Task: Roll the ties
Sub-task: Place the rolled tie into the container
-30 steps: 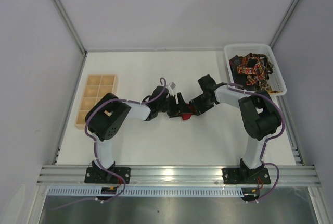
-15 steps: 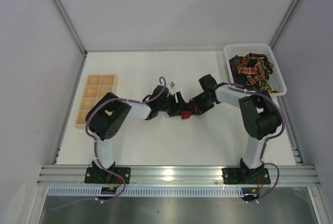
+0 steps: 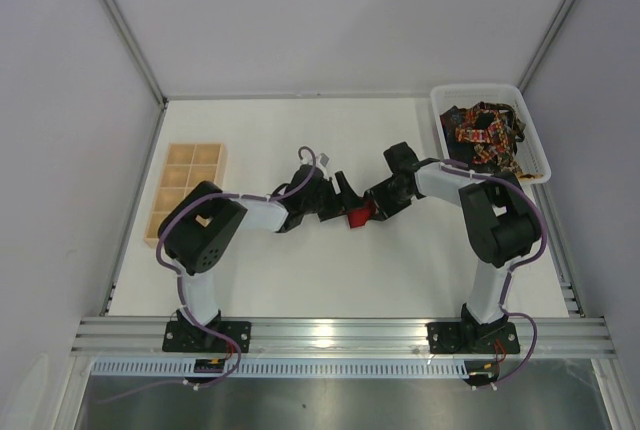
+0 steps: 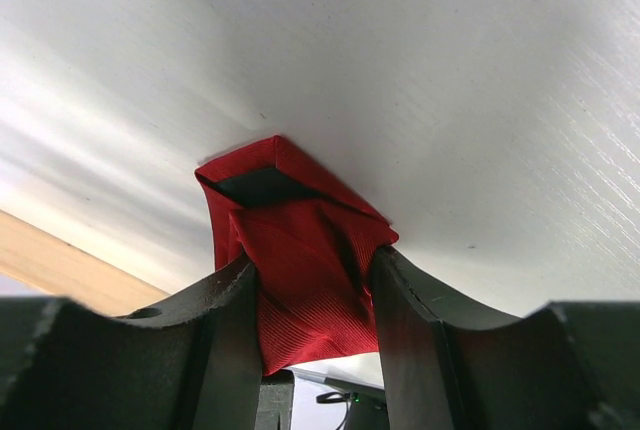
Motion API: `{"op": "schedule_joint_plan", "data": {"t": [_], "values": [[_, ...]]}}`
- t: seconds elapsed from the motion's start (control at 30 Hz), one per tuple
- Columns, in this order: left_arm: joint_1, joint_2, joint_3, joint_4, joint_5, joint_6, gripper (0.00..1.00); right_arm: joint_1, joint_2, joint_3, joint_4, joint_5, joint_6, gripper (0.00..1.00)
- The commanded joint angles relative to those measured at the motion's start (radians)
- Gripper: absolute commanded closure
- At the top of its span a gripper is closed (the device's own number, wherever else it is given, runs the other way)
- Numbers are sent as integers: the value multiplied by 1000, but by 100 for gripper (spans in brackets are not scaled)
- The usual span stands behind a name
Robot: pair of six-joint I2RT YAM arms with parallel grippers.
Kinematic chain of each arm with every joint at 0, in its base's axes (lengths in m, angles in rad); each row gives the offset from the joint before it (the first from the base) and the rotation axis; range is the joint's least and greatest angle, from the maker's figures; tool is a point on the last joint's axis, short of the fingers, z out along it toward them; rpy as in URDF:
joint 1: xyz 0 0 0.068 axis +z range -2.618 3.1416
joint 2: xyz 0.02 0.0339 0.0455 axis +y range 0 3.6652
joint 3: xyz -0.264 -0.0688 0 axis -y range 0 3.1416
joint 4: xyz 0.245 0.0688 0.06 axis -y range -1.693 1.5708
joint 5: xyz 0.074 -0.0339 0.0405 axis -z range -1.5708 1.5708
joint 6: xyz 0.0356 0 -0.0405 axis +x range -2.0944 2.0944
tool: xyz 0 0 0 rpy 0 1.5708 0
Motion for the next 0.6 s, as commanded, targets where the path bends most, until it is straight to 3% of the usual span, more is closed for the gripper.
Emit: {"op": "schedule_joint_plan", "data": {"t": [0.0,0.37,0.57], "values": [[-8,61,-14,-191,-113,82,20,-3,71,-30,-25,77,-27,53],[-28,65,0,-143,-169,117,25,-3,90,-24,-15,57,-28,53],[-42,51,-7,-105,-210,137,22,-6,85,-21,-19,62,-34,53]]}}
